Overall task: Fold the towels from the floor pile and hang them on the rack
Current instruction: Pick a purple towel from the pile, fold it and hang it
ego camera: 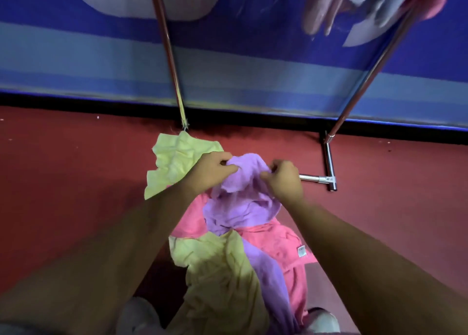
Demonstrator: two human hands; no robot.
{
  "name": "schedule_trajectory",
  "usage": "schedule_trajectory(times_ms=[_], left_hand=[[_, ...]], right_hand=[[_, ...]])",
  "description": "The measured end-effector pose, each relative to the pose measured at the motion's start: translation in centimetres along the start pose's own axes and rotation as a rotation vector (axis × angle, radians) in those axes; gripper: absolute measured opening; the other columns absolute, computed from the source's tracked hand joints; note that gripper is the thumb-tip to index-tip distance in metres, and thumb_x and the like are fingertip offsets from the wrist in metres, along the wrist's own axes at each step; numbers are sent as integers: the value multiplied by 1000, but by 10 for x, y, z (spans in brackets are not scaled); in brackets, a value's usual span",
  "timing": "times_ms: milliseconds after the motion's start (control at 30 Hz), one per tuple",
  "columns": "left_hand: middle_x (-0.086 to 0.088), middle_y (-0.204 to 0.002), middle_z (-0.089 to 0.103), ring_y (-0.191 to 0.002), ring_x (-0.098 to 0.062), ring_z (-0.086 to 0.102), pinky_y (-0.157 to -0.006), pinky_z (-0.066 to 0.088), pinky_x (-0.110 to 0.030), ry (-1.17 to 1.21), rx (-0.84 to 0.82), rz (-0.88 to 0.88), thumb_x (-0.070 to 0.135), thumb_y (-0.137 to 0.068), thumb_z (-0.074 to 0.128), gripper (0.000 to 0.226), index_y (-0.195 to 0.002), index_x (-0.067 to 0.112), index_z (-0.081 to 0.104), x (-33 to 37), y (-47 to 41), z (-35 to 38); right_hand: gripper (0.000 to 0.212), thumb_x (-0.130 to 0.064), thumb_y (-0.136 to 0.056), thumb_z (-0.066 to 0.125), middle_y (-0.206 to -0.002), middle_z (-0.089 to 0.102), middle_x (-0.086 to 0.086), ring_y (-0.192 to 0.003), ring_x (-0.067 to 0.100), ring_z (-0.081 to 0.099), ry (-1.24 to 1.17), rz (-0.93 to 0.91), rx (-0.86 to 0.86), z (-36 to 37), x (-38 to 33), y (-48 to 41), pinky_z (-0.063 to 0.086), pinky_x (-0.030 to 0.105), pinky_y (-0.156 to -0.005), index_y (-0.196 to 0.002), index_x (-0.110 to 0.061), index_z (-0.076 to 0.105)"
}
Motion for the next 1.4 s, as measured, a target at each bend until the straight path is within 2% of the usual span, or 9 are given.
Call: schedule_trajectory(times_ms=[300,567,733,867,967,1067,1167,1267,1400], left_hand=[[10,-62,46,-59,-4,39,-59,33,-25,130,276,150,14,-87,64,14,-75,9,58,125,108,-105],[2,-71,55,-66,-8,46,-64,38,-28,120,375,279,13,-94,57,7,-88,15,59,154,178,-140],[-6,-63,51,-59,-18,43,-59,37,-33,217,330,263,33,-89,55,11,-98,31,50,147,182,-140],[-9,-62,39,-55,-15,36,-53,30,-24,470,281,225,19,-98,59,9,-93,20,51,150,186,-135],[-16,-75,50,-70,-23,41,-63,33,-36,593,232,188,18,-98,60,12,-89,24,55,149,189,-129],[-17,-77,59,-72,-22,48,-63,37,-33,646,182,183,13,-99,59,14,-88,22,58,150,192,-128],[5,-74,61,-70,-10,51,-66,39,-26,371,163,305,14,-99,58,17,-84,20,60,166,194,-132],[26,-87,65,-84,11,56,-78,42,-10,121,55,367,36,-90,66,8,-95,30,64,178,195,-125],[21,-114,67,-102,3,61,-95,45,-20,37,31,389,51,-66,83,85,-136,38,35,168,194,-120]], right_hand=[[16,-19,-79,68,-60,63,0,-58,15,52,-261,-283,190,-140,-130,99,40,29,-60,-65,-15,62],[22,-20,-90,60,-68,55,-4,-68,14,48,-324,-384,199,-149,-145,160,39,30,-65,-70,-22,52],[13,-10,-95,53,-71,52,-7,-61,4,43,-266,-417,68,-146,-162,170,36,13,-55,-83,-15,53],[34,11,-88,43,-93,67,-8,-78,-6,57,-235,-592,-146,-129,-180,196,40,10,-73,-105,-11,63],[11,-15,-98,61,-102,72,-9,-93,-1,62,-236,-639,-312,-108,-190,211,47,16,-88,-102,-21,70],[22,-39,-85,78,-81,67,-5,-73,11,58,-63,-675,-335,-99,-192,215,48,28,-73,-90,-20,69],[23,-24,-86,78,-63,51,-6,-61,4,44,-240,-578,-285,-113,-190,209,39,23,-59,-72,-13,63],[13,-13,-89,72,-78,64,6,-75,16,57,-634,-354,-357,-122,-182,201,45,28,-71,-85,-2,68],[24,-13,-88,69,-102,66,26,-94,32,62,-971,-96,-395,-122,-165,186,50,41,-92,-100,7,64]])
Point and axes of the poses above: each hand's wrist, its own y-axis away from the middle knuckle, its own z-axis out of the palm, x = y × z, the point moved 9 cm from there along -y, towards the middle knuckle
